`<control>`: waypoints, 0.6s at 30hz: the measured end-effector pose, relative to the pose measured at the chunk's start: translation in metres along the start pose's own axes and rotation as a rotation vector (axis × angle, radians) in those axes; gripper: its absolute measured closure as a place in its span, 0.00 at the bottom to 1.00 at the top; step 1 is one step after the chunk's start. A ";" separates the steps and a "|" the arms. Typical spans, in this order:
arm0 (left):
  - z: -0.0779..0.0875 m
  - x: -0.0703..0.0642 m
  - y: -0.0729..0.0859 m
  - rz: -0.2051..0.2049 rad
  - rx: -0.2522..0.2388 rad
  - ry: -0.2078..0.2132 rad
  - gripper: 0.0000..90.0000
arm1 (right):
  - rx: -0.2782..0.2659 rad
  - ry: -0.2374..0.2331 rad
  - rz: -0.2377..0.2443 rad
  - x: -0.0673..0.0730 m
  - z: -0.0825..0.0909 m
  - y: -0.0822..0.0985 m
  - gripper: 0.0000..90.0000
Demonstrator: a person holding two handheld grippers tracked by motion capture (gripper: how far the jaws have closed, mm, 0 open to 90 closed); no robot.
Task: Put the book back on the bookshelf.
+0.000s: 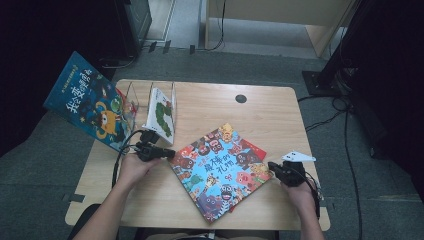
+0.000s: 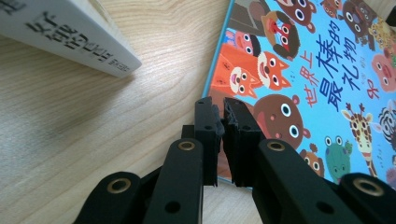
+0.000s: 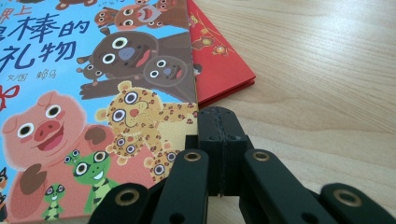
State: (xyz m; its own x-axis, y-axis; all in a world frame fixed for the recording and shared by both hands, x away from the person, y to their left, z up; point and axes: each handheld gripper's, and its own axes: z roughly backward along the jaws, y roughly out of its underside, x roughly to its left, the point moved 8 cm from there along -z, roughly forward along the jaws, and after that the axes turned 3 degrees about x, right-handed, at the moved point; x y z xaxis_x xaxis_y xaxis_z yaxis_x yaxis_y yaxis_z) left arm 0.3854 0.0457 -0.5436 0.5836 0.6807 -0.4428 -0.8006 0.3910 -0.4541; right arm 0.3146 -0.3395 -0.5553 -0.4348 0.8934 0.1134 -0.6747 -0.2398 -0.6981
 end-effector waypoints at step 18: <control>-0.001 -0.005 0.004 0.007 0.018 0.035 0.92 | 0.004 0.014 -0.013 -0.001 0.002 0.002 1.00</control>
State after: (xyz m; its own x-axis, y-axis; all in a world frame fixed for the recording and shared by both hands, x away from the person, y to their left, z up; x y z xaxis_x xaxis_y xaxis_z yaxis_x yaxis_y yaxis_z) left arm 0.3792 0.0429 -0.5437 0.5818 0.6617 -0.4730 -0.8071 0.3975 -0.4366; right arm 0.3125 -0.3417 -0.5547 -0.4176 0.9016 0.1129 -0.6829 -0.2294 -0.6936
